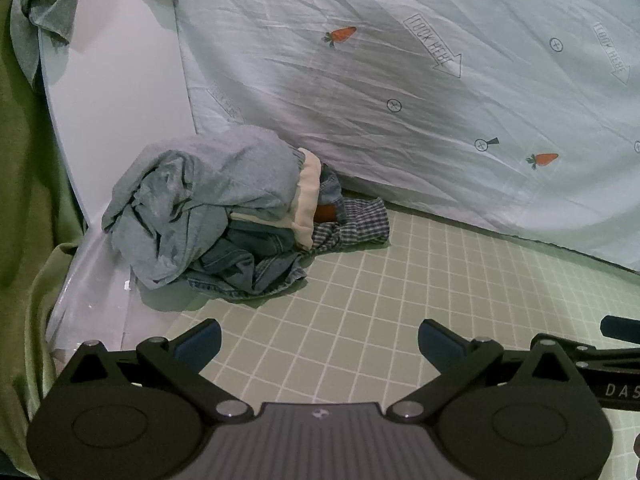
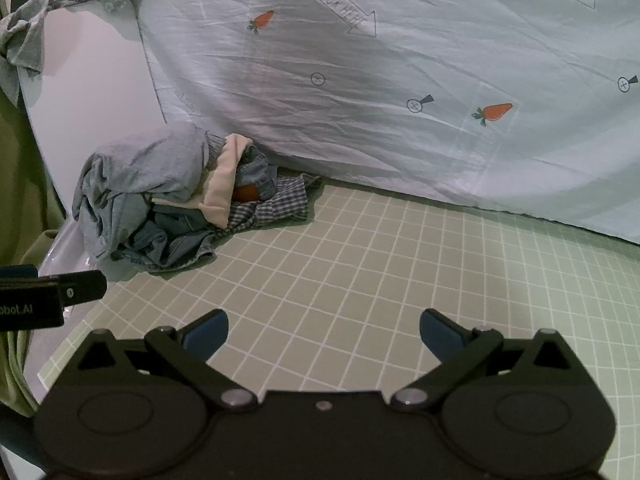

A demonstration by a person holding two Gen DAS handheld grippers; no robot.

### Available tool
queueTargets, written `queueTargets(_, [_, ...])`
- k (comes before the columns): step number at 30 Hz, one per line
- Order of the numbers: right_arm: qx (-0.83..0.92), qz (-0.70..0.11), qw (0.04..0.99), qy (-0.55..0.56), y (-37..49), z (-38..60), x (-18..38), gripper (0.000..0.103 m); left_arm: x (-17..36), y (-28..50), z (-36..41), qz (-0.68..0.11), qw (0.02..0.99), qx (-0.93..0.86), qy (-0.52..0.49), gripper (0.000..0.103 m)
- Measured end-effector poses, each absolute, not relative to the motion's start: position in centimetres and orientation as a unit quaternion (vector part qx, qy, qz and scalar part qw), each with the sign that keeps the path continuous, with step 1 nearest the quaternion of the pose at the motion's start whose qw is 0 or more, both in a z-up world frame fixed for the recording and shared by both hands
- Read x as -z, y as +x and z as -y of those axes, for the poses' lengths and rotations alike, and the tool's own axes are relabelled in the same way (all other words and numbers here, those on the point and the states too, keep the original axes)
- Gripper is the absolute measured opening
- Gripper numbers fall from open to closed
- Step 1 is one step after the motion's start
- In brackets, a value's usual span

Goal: Fold clothes

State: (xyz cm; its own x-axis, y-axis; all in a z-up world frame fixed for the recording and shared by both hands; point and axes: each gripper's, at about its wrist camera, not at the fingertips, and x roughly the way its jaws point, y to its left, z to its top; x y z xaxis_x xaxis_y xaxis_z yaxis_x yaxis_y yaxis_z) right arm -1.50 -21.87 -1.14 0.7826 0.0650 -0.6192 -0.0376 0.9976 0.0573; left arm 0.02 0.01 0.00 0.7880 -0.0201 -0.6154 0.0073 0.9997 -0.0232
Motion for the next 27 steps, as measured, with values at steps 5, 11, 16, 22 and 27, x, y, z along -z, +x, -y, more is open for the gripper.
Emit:
queueTargets(5, [-0.028,-0.328,0.944,0.021,-1.38,21.67,1.03,0.103,0.01,0.16,-0.11,-0.326,0.945,0.01,-0.012,0.103])
queueTargets(11, [-0.028,-0.33,0.943,0.021,-1.35,21.67,1.42,0.103,0.14,0.3,-0.22,-0.327,0.945,0.012,-0.013,0.103])
queueTargets(16, [-0.029,-0.332,0.943,0.02,-1.25,21.63,1.65,0.103,0.19,0.57,-0.25,-0.329,0.944,0.012,-0.011,0.103])
queueTargets(22, [-0.031,-0.334,0.942,0.017,-1.13,21.37,1.63,0.103,0.28,0.7,-0.2,-0.331,0.944,0.011,-0.011,0.103])
queueTargets(27, [-0.03,-0.337,0.941,0.017,-1.01,21.31,1.65,0.103,0.37,0.87,-0.04,-0.334,0.942,0.012,-0.011,0.103])
